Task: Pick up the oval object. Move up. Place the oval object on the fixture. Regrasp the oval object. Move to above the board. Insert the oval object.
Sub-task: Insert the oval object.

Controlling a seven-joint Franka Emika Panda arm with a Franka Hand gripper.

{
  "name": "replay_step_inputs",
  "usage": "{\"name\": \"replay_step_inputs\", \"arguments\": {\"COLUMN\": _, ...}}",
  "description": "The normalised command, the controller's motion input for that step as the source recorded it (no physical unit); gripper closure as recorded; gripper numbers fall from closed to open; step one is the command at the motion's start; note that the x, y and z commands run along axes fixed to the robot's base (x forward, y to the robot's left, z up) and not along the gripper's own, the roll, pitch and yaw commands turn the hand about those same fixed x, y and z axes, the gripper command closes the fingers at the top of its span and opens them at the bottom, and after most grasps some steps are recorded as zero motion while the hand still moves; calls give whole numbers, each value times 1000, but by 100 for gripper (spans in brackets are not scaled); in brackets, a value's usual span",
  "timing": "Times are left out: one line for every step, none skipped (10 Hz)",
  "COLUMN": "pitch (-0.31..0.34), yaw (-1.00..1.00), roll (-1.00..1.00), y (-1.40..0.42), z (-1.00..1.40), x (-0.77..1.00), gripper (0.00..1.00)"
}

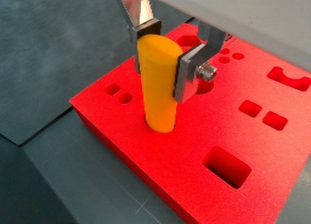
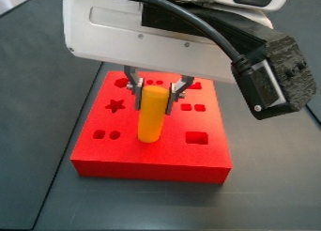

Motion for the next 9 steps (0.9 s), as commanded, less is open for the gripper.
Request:
{"name": "replay_step_inputs", "arguments": {"pitch": 0, "yaw": 0, "roll": 17, "y": 0, "z": -240, "x": -14, "gripper": 100}}
{"name": "replay_step_inputs", "arguments": {"pitch": 59, "yaw": 0, "roll": 189, "y": -57, "z": -691, "x": 0, "gripper": 100}}
{"name": "replay_step_inputs", "arguments": {"pitch": 139, "yaw": 0, "roll": 219, "y": -86, "z": -709, "x": 97, "gripper": 100}}
{"name": "replay_step_inputs", "arguments": {"pitch": 243, "yaw": 0, "roll": 193, "y": -71, "z": -606, "x": 317, "gripper": 100}}
{"name": "replay_step_inputs", "arguments": {"pitch": 274, "yaw": -6, "roll": 180, "y": -66, "z": -551, "x": 329, "gripper": 100}}
{"name": "replay_step_inputs", "arguments": {"pitch": 236, "yaw": 0, "roll": 147, "y": -63, "z": -531, "x": 260, "gripper": 100}}
{"name": "replay_step_inputs", "arguments": {"pitch": 187, "yaw": 0, "roll": 110, "y": -71, "z": -383, "x": 260, "gripper": 100}}
{"name": "replay_step_inputs", "arguments": {"pitch": 134, "yaw": 0, "roll": 60, "y": -91, "z": -206, "x": 274, "gripper": 100}}
{"name": "replay_step_inputs", "arguments": {"pitch": 101, "yaw": 0, "roll": 31, "y": -97, "z": -129, "x": 254, "gripper": 100}}
